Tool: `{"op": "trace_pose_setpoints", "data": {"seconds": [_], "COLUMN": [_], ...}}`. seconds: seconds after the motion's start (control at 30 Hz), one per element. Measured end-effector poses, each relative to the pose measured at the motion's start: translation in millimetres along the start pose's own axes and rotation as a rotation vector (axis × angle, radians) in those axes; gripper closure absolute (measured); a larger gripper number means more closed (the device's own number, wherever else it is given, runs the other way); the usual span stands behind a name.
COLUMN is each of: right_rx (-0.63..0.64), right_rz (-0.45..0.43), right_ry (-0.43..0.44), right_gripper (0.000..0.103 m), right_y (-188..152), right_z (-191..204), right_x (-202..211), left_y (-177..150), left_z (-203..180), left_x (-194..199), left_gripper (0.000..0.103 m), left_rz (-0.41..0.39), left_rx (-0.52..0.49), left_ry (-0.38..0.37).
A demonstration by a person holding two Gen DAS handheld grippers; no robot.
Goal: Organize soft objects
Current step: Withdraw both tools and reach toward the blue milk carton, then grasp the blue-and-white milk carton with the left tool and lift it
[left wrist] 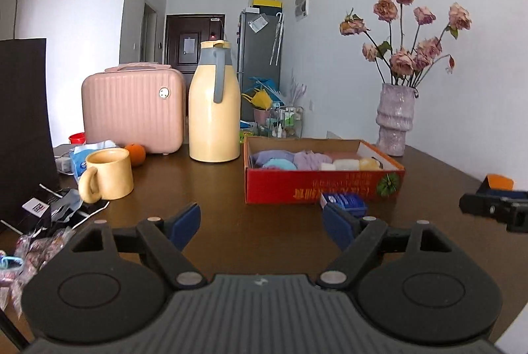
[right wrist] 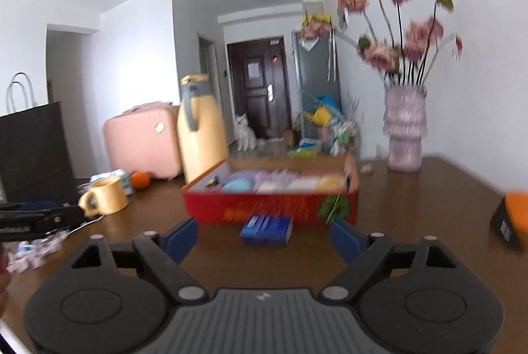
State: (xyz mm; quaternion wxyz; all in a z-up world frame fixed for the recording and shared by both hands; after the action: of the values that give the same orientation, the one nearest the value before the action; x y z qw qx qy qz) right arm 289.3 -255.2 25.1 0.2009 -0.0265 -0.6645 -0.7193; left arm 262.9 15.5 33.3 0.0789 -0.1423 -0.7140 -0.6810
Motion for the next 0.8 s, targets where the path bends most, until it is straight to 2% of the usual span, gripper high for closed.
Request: {"op": "trace_pose_setpoints", "data": {"seconds": [0.07,0.2,0.4,0.57,0.73,0.8], "right_rx": [-0.011,0.007,-0.029,-0.076,-0.127,-0.158], "right_rz": [0.024,0.03,0.047,0.075,0.121,0.155], "right_ry": [0.015,-0.017,-0.02,-0.008,0.031,0.042], "right_gripper": [0.016,0.016,0.017,0.018,0.027,0.033], "right_y": [-10.1,-15.2,-18.1,-16.6,-3.6,3.0], "right_z": [3.3,6.4,-3.4,-17.3,-39.1,-49.2], "right_x": [2.4,4.0,-6.7,-34.8,-86.2,-114.2], "left_y": [-7.4,-10.1,-10.8,-13.5,-7.8,-3.4], "left_z": [-0.2,-2.3,-8.2,-9.9,-9.0,-13.3], "left_x": [9.0,11.7,-3.0,-38.3,-92.2,-120.2], "left_gripper": [0.02,0.02,0.02,0.021,0.025,0.026], "left_rz": [0.004,0.013,0.036,0.086,0.154,0.188], "left_rx": [-0.006,0.003,0.012,0.024,0.077,0.076], "left_ry": [0.003,0.003,-0.024,-0.012,-0.046,-0.036]}}
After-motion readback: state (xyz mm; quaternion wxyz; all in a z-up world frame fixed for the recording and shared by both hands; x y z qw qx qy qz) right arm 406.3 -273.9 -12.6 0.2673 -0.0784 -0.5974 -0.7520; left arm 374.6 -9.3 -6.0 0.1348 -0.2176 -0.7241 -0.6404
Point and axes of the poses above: each gripper's, at about its wrist camera, not at the fingertips, and x roughly against the way its jaws point, z to its left, y to its top, the point moved 4 cm from there along -x, roughly the way its jaws point, and after that the axes turned 4 degrees about -y, right-handed, at the moved point
